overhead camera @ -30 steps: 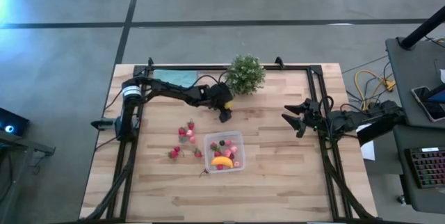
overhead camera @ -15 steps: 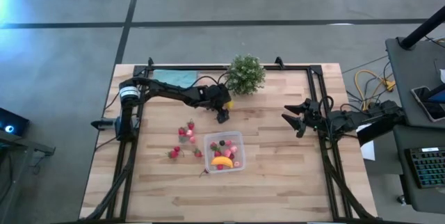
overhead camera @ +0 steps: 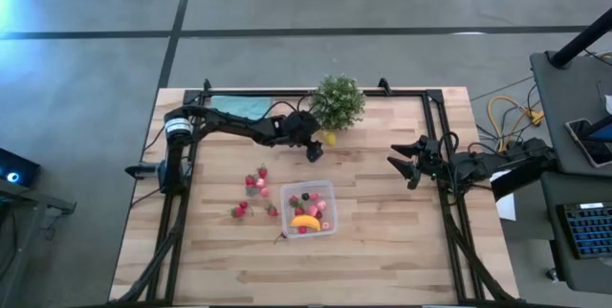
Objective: Pick and placing Produce into tupperware
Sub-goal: Put the yellow lemon into the transparent bin
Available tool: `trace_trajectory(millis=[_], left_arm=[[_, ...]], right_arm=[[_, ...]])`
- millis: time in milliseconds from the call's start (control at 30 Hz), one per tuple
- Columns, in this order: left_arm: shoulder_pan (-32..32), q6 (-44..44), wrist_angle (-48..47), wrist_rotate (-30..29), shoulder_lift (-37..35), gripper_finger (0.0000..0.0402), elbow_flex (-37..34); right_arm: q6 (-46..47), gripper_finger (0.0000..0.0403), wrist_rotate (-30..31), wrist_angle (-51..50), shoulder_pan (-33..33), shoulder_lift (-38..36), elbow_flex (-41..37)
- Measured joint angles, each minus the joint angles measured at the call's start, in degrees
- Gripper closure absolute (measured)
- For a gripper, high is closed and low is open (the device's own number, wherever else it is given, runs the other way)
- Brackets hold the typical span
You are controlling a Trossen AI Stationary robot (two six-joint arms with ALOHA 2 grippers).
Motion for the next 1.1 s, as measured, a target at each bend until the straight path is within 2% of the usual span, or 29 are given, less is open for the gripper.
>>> trace_trajectory(millis=[200,333,400,533,733,967,1100], left_arm=[[0.0,0.0,1.0,1.2,0.2,0.0137,0.0],[-0.1,0.0,1.7,7.7,0.2,0.0137,0.0],[-0.5,0.1,1.2,9.0,0.2,0.0137,0.0],[-1.2,1.8,0.9,8.2,0.0,0.0137,-0.3],[-1.3,1.9,0.1,2.4,-1.3,0.0137,-0.2],[-1.2,1.7,-3.5,1.2,-1.6,0.0137,-0.2],[-1.2,1.5,-4.2,1.2,-1.7,0.0137,-0.1]], right_arm=[[0.0,0.0156,0.0,0.0,0.0,0.0,0.0],[0.0,0.0154,0.0,0.0,0.0,0.0,0.0],[0.0,0.0152,0.0,0.0,0.0,0.0,0.0],[0.0,0.0149,0.0,0.0,0.0,0.0,0.0],[0.0,0.0154,0.0,0.0,0.0,0.0,0.0],[-0.4,0.0155,0.1,0.0,0.0,0.0,0.0],[-7.5,0.0151,3.6,1.3,-0.6,0.0,0.0]])
